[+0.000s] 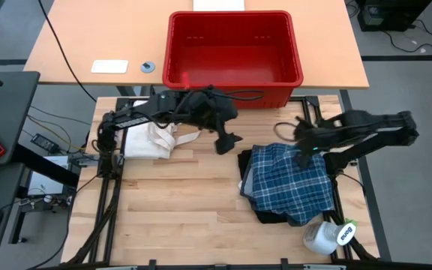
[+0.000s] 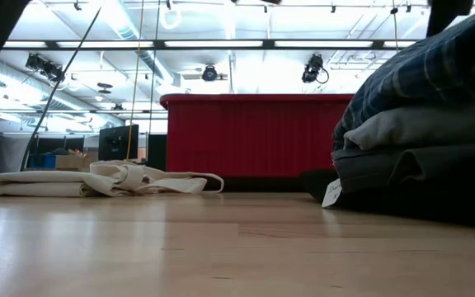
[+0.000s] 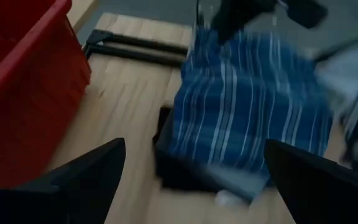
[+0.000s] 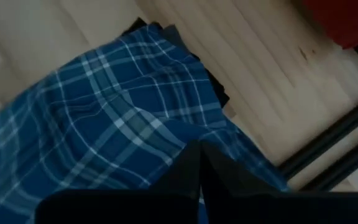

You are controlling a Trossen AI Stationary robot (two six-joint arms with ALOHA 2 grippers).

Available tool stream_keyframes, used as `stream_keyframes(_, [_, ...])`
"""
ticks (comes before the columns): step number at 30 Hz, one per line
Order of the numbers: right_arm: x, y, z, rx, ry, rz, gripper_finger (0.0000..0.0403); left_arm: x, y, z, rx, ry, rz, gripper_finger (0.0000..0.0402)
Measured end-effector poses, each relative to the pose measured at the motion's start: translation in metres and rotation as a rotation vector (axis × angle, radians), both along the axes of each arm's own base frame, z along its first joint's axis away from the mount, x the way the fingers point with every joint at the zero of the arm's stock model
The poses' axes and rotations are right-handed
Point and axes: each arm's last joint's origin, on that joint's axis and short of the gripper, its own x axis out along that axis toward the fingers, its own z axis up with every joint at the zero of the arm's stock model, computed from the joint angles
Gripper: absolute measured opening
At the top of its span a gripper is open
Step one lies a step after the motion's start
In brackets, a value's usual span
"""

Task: Fold Laundry from Bin
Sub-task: Stack the folded blue checkered pants on top of the folded gray shirt

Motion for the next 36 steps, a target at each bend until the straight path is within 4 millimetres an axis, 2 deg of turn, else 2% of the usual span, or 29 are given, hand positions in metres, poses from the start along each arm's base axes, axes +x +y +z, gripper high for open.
stream_keyframes(5, [-0.031, -0.005, 0.007, 0.011, -0.093, 0.031, 0.0017, 0.037, -0.010, -0.019, -0.135, -0.093, 0.028, 0.0389])
stream_keyframes(10, [-0.045, -0.007, 0.011, 0.008, -0.126, 0.157, 0.0024, 0.085, -0.036, -0.064, -0.150, -0.107, -0.035, 0.0389])
stream_keyframes(17, [-0.057, -0.009, 0.020, 0.007, -0.286, 0.157, 0.0024, 0.139, -0.063, -0.118, -0.146, -0.225, -0.155, 0.0389])
stream_keyframes(22, [-0.060, -0.010, 0.024, 0.050, -0.362, 0.102, 0.0024, 0.165, -0.059, -0.182, -0.169, -0.128, -0.122, 0.0389])
stream_keyframes(26, [-0.058, -0.009, 0.026, 0.084, -0.410, 0.061, 0.0023, 0.173, -0.049, -0.211, -0.157, -0.070, -0.106, 0.0389])
stream_keyframes(28, [-0.057, -0.008, 0.026, 0.104, -0.406, 0.073, 0.0023, 0.173, -0.044, -0.215, -0.162, -0.046, -0.093, 0.0389])
stream_keyframes(30, [-0.058, -0.007, 0.025, 0.153, -0.389, 0.111, 0.0023, 0.171, -0.040, -0.212, -0.163, -0.043, -0.089, 0.0389])
stream_keyframes(33, [-0.058, -0.002, 0.021, 0.271, -0.319, 0.187, 0.0023, 0.163, -0.037, -0.189, -0.127, -0.066, -0.108, 0.0389])
stream_keyframes(36, [-0.057, 0.000, 0.006, 0.345, -0.219, 0.212, 0.0022, 0.152, -0.036, -0.159, -0.076, -0.099, -0.140, 0.0389])
